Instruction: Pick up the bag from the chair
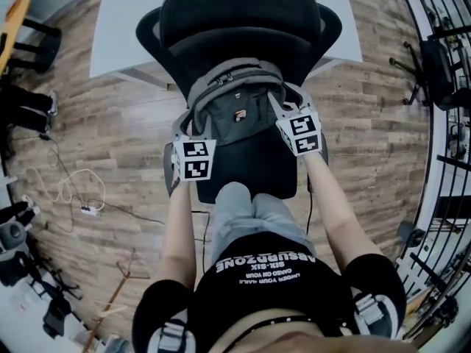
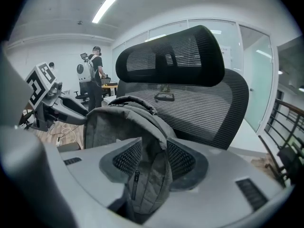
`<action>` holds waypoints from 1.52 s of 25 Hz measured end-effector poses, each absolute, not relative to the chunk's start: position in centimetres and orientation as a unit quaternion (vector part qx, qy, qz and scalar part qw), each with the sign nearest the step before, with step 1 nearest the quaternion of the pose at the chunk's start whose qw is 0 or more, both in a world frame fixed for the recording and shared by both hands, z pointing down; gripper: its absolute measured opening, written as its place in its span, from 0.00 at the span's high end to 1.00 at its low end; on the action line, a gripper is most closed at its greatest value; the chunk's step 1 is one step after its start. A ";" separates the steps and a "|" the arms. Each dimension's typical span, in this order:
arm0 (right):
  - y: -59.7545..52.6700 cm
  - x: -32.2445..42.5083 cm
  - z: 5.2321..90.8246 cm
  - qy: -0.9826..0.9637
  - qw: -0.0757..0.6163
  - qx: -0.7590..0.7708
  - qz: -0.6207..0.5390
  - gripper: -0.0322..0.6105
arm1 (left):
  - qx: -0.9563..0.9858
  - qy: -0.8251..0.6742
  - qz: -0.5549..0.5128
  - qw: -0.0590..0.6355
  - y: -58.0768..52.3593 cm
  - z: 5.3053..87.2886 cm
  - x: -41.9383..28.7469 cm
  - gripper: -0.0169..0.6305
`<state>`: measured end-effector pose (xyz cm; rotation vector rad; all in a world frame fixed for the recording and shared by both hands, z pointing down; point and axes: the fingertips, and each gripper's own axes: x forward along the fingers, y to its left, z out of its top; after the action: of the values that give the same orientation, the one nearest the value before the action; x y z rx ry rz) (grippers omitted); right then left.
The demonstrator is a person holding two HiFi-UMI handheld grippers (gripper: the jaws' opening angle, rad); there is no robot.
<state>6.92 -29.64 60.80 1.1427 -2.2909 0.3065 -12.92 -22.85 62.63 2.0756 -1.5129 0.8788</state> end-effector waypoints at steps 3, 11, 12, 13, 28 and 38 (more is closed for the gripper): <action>-30.2 6.9 61.1 -0.852 0.283 0.426 0.113 0.70 | 0.748 -0.542 0.321 0.211 -23.1 62.9 -13.0 0.74; -31.6 7.5 62.4 -0.845 0.300 0.429 0.108 0.70 | 0.749 -0.533 0.330 0.215 -23.8 63.8 -12.6 0.74; -31.7 7.6 62.6 -0.843 0.306 0.429 0.108 0.70 | 0.747 -0.537 0.327 0.215 -23.8 63.9 -12.6 0.74; -31.7 7.6 63.0 -0.841 0.311 0.429 0.109 0.70 | 0.745 -0.541 0.324 0.216 -24.0 63.9 -12.7 0.74; -31.9 7.2 64.6 -0.836 0.260 0.467 0.129 0.82 | 0.714 -0.605 0.286 0.208 -25.2 66.7 -14.3 0.79; -30.5 7.4 64.8 -0.832 0.265 0.464 0.150 0.83 | 0.724 -0.583 0.283 0.238 -23.7 66.7 -14.0 0.82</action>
<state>7.37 -30.52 64.83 1.2531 -2.2476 0.4058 -14.04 -23.74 66.66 1.9822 -1.5973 0.7744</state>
